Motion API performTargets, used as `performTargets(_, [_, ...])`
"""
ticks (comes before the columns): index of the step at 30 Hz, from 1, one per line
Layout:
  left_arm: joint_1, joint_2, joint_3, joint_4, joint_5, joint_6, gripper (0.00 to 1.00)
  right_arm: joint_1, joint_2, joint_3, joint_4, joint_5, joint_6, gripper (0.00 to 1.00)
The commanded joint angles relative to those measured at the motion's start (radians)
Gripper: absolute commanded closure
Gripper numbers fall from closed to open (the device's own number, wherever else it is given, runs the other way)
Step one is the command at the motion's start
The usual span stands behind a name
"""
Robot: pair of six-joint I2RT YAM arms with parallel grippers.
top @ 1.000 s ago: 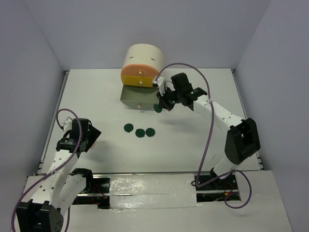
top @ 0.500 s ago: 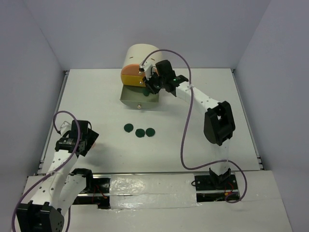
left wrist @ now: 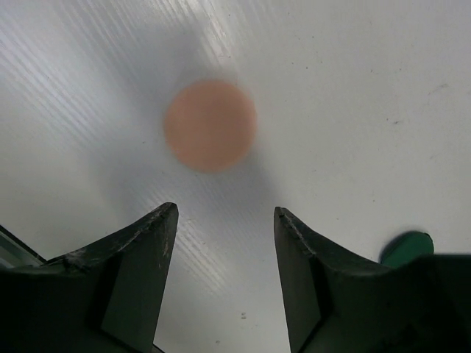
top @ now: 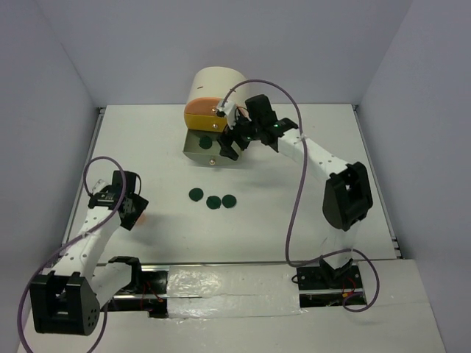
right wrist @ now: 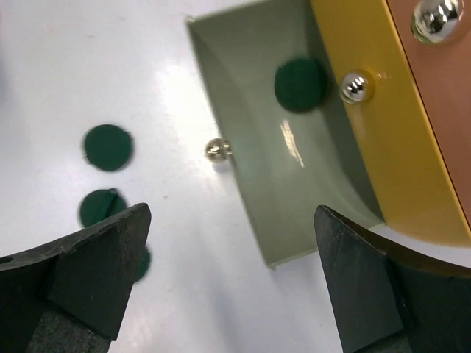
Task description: Organize the makeup
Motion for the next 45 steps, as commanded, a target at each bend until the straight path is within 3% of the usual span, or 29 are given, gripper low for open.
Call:
performTargets(1, [0.015, 0.070, 0.064, -0.002, -0.042, 0.031, 0.33, -0.028, -0.155, -0.049, 0.006, -0.165, -0.016, 0.00])
performTargets(14, [0.114, 0.335, 0.061, 0.187, -0.012, 0.155, 0.42, -0.123, -0.246, -0.156, 0.005, -0.212, 0.038, 0.01])
performTargets(29, [0.141, 0.460, -0.021, 0.313, 0.067, 0.196, 0.82, -0.168, -0.304, -0.231, 0.012, -0.228, 0.075, 0.00])
performTargets(34, [0.140, 0.342, 0.013, 0.307, 0.125, 0.239, 1.00, -0.176, -0.324, -0.244, -0.008, -0.234, 0.063, 0.00])
performTargets(36, [0.134, 0.287, 0.032, 0.316, 0.171, 0.267, 1.00, -0.179, -0.330, -0.251, -0.014, -0.242, 0.055, 0.01])
performTargets(41, [0.123, 0.141, 0.064, 0.493, 0.381, 0.351, 1.00, -0.179, -0.342, -0.299, -0.015, -0.271, 0.037, 0.09])
performTargets(44, [0.079, 0.109, 0.068, 0.604, 0.504, 0.342, 1.00, -0.180, -0.352, -0.332, -0.015, -0.291, 0.027, 0.23])
performTargets(45, [0.062, 0.105, 0.071, 0.668, 0.513, 0.335, 1.00, -0.179, -0.353, -0.342, -0.017, -0.296, 0.024, 0.34])
